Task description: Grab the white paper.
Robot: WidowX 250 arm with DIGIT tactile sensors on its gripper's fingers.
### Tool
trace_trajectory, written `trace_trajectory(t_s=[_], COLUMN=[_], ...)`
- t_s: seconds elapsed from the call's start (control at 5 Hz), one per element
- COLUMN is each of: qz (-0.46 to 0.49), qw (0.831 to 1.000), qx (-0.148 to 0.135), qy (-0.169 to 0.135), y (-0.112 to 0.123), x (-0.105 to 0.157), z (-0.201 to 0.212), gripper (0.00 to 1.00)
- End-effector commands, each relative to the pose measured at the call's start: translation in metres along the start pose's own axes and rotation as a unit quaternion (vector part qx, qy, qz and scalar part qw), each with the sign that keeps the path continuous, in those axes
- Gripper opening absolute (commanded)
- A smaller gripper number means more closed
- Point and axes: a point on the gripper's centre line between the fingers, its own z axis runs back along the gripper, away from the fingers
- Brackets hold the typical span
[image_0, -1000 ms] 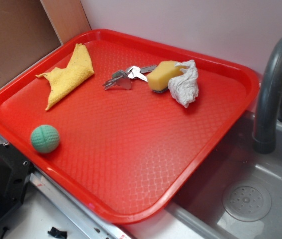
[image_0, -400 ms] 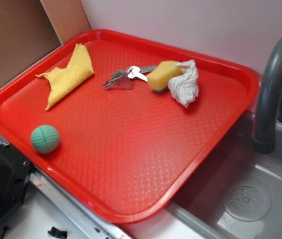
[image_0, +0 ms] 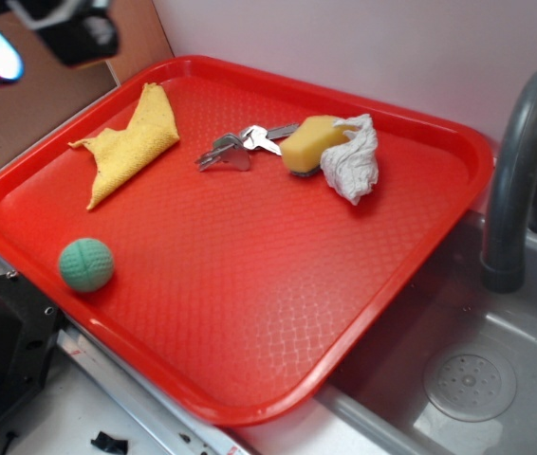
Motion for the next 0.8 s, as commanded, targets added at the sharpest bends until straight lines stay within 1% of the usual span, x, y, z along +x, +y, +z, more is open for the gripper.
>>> trace_trajectory(t_s=[0.0, 0.2, 0.4, 0.6], qz=[0.194, 0.200, 0.171, 0.159], qw=[0.979, 0.977, 0.982, 0.984], qx=[0.018, 0.023, 0.025, 0.035], qy=[-0.056, -0.074, -0.074, -0.072], y=[-0.058, -0.082, -0.112, -0.123], x=[0.026, 0.040, 0.055, 0.068], z=[-0.054, -0.086, -0.118, -0.139], gripper=[1.00, 1.00, 1.00, 1.00])
